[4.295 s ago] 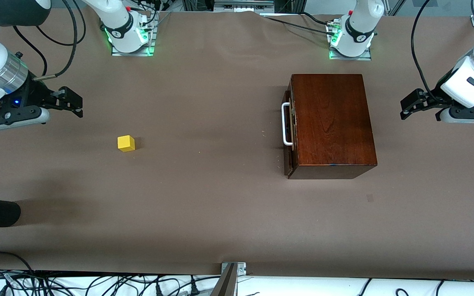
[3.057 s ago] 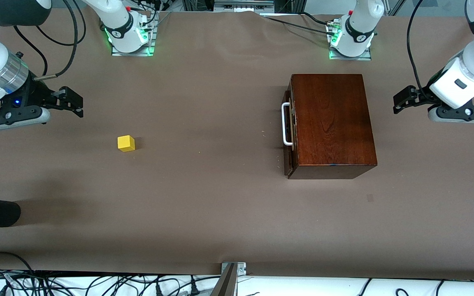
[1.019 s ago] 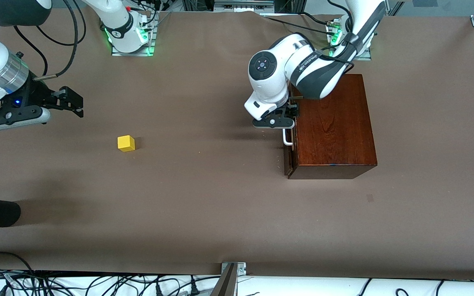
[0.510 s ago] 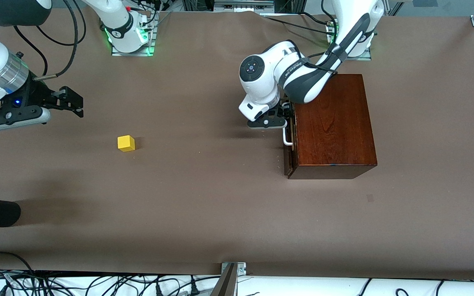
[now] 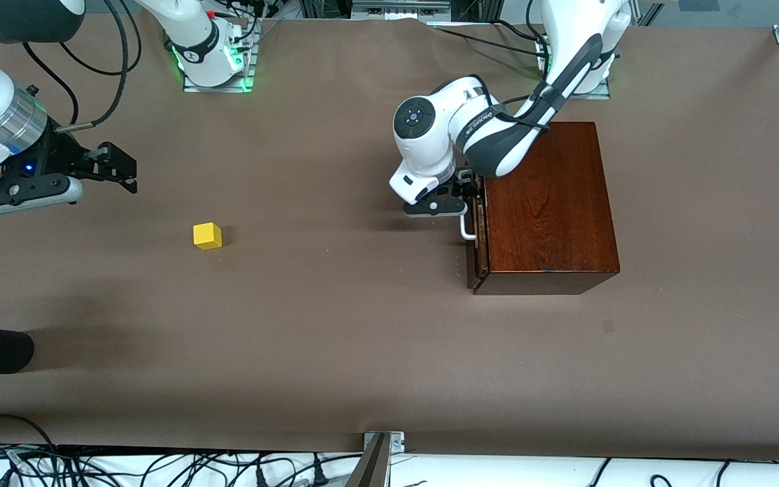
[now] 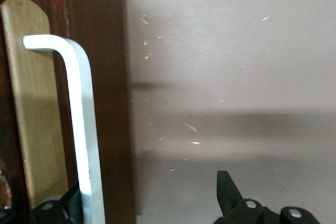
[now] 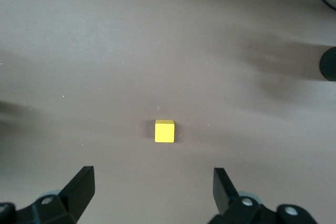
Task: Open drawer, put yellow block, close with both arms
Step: 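Pull the drawer open with the left gripper while the right gripper reaches the cube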
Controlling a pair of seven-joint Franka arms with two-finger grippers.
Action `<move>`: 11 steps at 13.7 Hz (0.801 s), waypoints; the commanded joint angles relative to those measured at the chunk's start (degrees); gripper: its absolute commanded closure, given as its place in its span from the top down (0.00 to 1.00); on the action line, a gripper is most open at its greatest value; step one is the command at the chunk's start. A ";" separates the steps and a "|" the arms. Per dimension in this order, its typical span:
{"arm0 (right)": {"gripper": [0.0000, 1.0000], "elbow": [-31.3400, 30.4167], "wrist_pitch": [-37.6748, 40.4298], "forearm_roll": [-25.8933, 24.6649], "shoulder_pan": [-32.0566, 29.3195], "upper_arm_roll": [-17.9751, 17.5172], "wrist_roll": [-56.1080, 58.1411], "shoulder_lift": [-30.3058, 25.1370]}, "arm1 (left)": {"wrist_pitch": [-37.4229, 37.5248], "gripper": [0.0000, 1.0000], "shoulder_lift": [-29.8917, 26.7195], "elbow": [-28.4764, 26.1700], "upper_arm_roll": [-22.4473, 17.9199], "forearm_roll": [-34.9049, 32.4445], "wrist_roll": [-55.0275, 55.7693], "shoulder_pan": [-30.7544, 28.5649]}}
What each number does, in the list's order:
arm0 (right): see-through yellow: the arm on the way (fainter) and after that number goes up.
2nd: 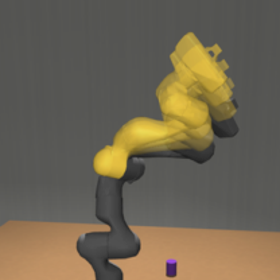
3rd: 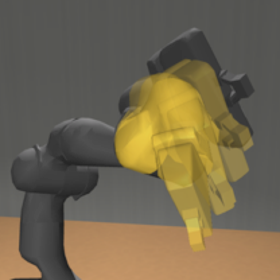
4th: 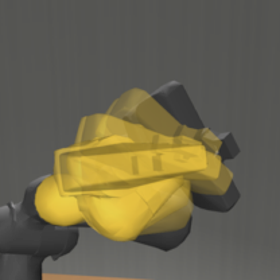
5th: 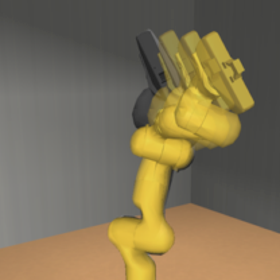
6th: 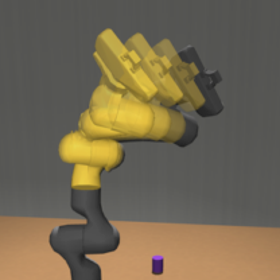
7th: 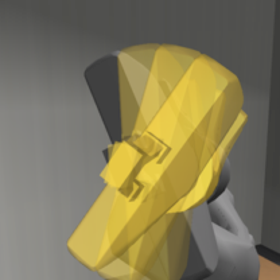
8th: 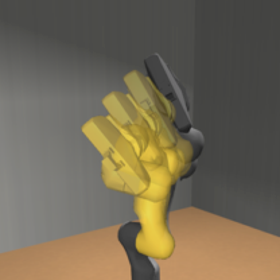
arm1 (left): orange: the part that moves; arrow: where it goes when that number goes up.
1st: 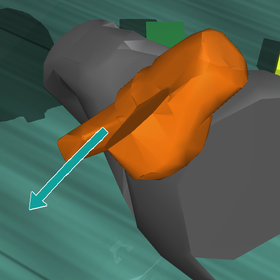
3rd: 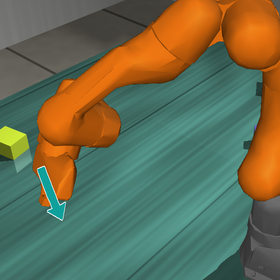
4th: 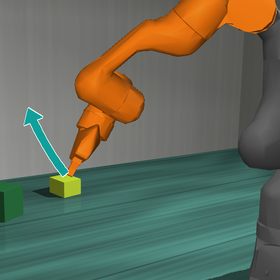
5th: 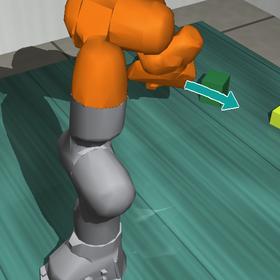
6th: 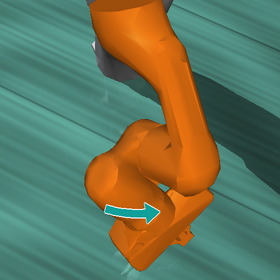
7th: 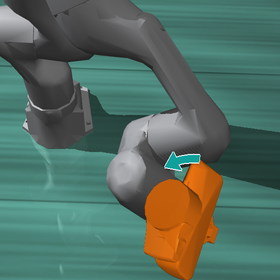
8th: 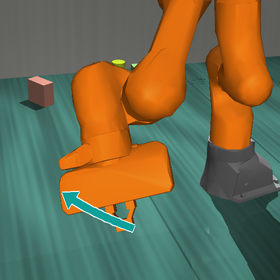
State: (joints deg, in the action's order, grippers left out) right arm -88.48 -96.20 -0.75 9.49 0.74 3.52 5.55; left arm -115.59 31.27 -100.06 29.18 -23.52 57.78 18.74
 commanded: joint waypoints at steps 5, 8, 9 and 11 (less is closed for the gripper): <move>1.00 0.86 0.40 -0.30 -0.18 -0.12 1.05 0.25 | -9.39 1.00 4.67 4.34 0.43 -0.56 2.52 4.02; 1.00 0.86 0.40 -0.30 -0.18 -0.04 0.79 0.25 | -9.48 1.00 7.22 8.30 0.44 -0.73 1.47 6.48; 1.00 0.86 0.05 -0.48 -0.18 -0.12 0.78 0.34 | -9.48 1.00 7.93 9.70 0.35 -0.82 1.46 8.23; 1.00 0.68 -2.75 -0.31 -0.35 -0.04 0.18 0.69 | -9.48 1.00 8.55 11.38 0.26 -0.65 1.46 8.86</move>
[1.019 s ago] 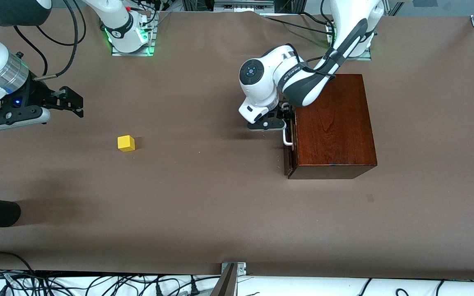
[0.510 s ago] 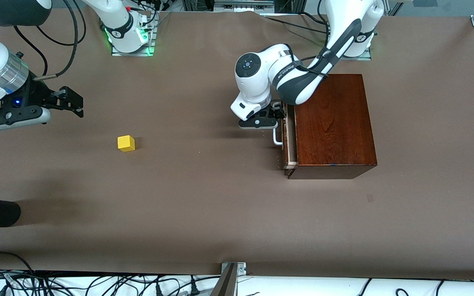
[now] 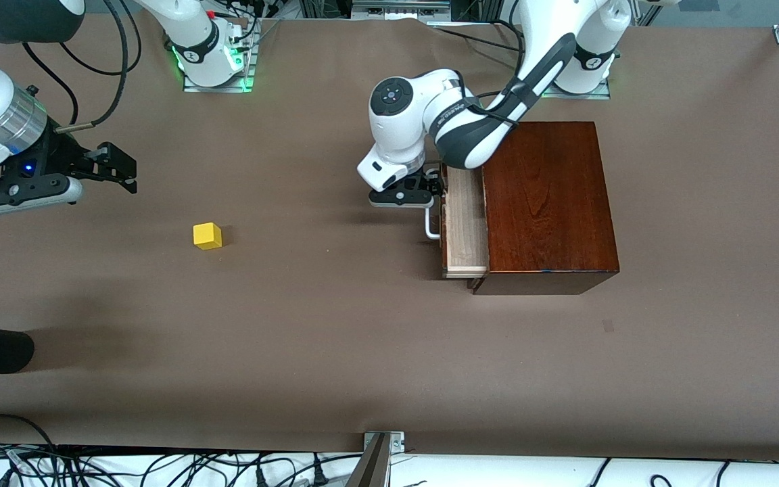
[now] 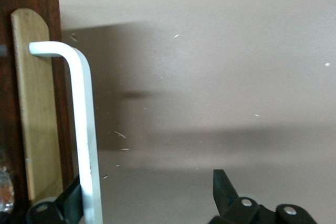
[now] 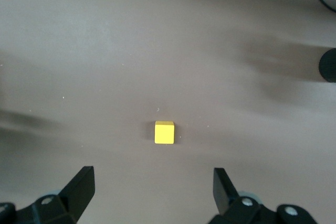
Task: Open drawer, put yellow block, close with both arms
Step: 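Pull the drawer open with the left gripper while the right gripper reaches the cube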
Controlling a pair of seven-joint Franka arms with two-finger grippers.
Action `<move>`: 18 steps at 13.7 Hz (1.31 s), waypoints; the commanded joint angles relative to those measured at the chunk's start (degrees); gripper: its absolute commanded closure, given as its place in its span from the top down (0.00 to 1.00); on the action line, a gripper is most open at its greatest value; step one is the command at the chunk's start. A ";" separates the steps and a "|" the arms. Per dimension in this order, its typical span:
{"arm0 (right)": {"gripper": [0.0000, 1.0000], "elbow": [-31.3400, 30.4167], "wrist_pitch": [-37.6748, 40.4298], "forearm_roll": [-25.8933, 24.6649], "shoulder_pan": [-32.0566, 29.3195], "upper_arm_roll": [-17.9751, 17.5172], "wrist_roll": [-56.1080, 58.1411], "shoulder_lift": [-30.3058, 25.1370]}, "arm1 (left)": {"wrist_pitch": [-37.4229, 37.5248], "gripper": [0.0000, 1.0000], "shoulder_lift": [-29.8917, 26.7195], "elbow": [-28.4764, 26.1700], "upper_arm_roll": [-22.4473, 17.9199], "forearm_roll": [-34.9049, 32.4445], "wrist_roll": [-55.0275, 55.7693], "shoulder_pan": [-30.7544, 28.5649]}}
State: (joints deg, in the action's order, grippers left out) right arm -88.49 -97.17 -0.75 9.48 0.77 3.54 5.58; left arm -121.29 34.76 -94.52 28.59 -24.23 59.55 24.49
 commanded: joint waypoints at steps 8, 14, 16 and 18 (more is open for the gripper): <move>1.00 1.56 -1.97 1.28 -1.57 0.46 0.94 3.82 | -2.64 1.00 3.31 8.04 1.12 0.15 -0.05 3.11; 1.00 -1.68 3.48 0.84 -0.43 0.02 0.86 3.73 | 14.04 1.00 -6.88 8.56 1.12 0.32 -7.41 -0.31; 1.00 -5.45 1.30 1.19 -0.43 0.02 0.51 3.56 | 17.74 1.00 -10.14 8.48 1.21 0.59 -10.66 -3.38; 1.00 -10.54 -2.57 1.10 -0.43 0.02 0.15 2.60 | 21.44 1.00 -13.21 8.56 1.21 4.34 -17.94 -8.38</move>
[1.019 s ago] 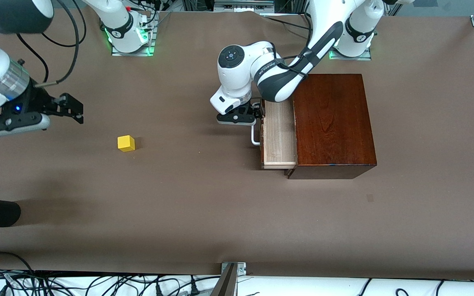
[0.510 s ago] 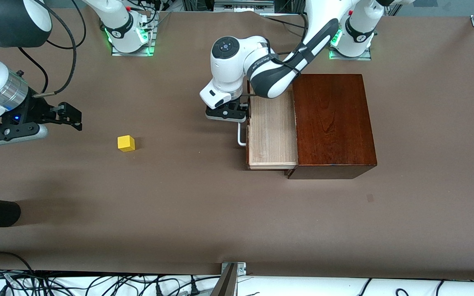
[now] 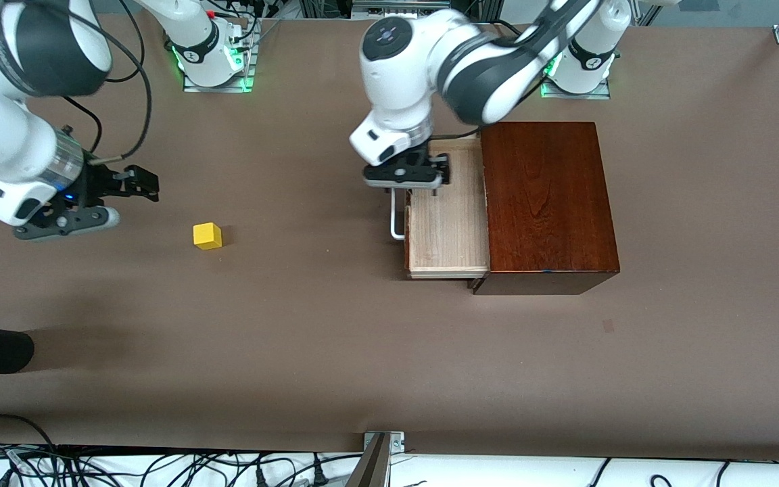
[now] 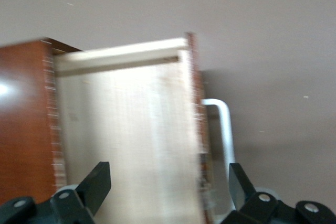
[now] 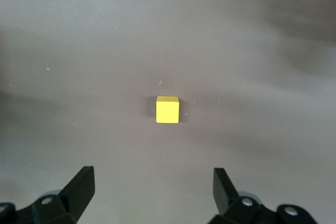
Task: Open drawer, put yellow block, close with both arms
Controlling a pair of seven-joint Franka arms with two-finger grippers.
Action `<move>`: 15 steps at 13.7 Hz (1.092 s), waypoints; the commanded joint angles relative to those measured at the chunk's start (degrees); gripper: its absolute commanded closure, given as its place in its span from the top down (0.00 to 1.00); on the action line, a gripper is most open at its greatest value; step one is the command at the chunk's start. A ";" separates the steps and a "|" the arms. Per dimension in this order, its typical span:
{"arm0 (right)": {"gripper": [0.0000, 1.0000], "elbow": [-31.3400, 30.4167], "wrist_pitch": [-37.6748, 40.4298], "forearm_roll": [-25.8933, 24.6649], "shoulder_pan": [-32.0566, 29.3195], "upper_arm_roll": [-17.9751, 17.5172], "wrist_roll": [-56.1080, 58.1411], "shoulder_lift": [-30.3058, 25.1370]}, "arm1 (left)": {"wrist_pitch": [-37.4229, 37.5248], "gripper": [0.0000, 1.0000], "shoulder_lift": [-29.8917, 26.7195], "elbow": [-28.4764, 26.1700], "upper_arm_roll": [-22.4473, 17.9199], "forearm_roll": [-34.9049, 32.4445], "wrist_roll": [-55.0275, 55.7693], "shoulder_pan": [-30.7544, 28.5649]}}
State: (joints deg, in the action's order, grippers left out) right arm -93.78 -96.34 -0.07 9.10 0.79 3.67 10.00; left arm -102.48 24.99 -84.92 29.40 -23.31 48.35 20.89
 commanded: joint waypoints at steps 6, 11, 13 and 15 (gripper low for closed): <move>1.00 -20.53 -17.80 0.60 -0.04 -0.09 -0.16 -2.53 | 11.14 1.00 -10.66 0.18 0.31 11.88 -25.20 -21.48; 1.00 -32.94 -36.34 0.60 -0.04 -0.09 0.11 -2.27 | 16.08 1.00 -15.57 1.34 -5.29 19.09 -31.55 -27.04; 1.00 -33.75 -40.49 0.60 -0.04 -0.09 0.63 0.45 | 14.95 1.00 -19.18 -1.47 -12.05 21.45 -36.89 -25.03; 1.00 -34.01 -42.95 0.60 -0.04 -0.09 0.64 2.91 | 13.89 1.00 -20.94 -2.79 -21.70 24.18 -43.74 -20.30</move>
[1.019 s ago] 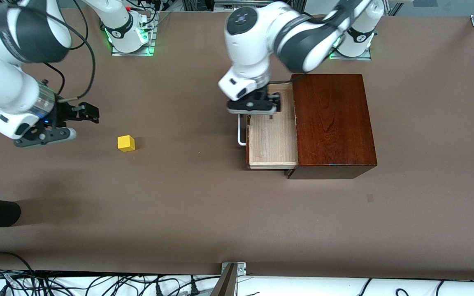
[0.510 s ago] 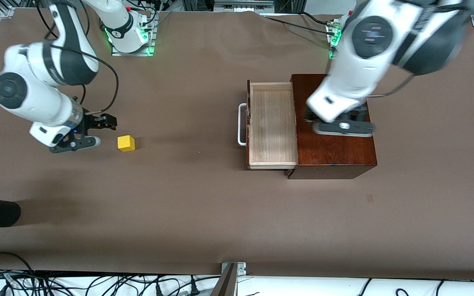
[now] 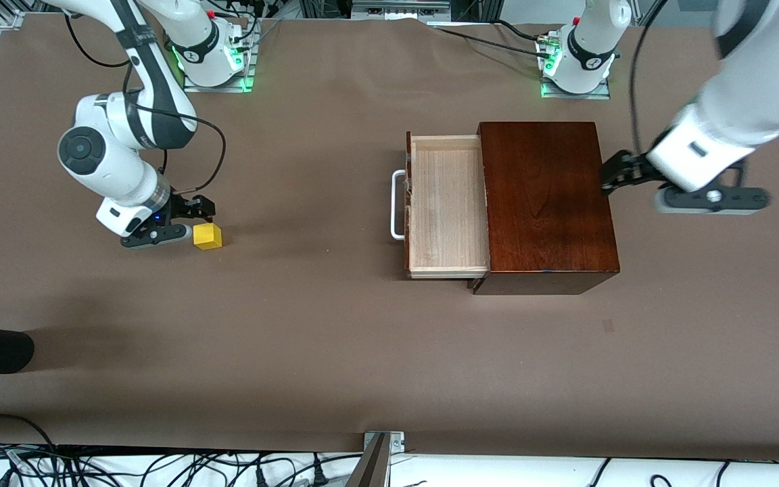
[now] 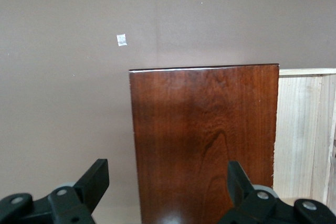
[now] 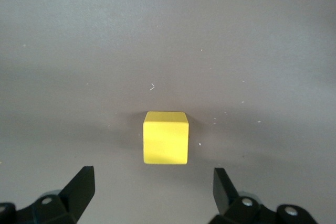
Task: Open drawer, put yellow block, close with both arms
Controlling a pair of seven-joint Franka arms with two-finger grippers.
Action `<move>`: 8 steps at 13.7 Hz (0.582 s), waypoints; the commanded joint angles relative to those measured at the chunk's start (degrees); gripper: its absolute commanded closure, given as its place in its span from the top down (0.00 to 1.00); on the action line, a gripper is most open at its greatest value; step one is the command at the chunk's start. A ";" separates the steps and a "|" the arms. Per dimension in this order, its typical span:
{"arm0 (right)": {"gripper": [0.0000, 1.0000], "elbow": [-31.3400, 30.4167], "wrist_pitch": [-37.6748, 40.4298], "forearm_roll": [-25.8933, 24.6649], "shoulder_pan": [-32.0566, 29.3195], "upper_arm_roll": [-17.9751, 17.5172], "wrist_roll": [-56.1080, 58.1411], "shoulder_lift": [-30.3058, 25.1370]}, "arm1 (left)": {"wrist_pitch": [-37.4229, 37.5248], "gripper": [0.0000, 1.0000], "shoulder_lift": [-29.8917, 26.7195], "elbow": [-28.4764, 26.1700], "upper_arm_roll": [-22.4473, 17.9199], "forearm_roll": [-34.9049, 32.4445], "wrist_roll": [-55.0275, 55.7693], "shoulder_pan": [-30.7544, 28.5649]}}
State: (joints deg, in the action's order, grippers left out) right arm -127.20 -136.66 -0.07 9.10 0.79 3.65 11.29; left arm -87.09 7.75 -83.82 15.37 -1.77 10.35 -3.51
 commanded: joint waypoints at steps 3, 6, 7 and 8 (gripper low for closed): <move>1.00 -2.34 -9.91 0.68 -0.23 0.00 1.61 5.75 | -10.26 1.00 -8.44 -11.60 -11.41 2.56 -7.37 4.92; 1.00 -2.88 -13.80 0.68 -0.23 0.00 1.97 8.66 | -9.61 1.00 -10.12 -14.71 -11.24 1.86 -6.48 4.30; 1.00 -3.57 -15.03 0.68 -0.23 0.00 1.97 9.10 | -8.11 1.00 -9.60 -13.84 -11.15 1.59 -6.40 4.30; 0.96 -3.67 -15.65 0.68 -0.23 0.00 1.97 9.45 | -8.18 1.00 -9.16 -13.48 -11.07 1.59 -6.48 4.30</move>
State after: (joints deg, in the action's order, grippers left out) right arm -129.74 -150.25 -0.07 9.08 0.82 4.34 20.80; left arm -95.63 -0.11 -96.15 4.60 -0.35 4.11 0.37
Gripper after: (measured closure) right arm 0.000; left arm 0.000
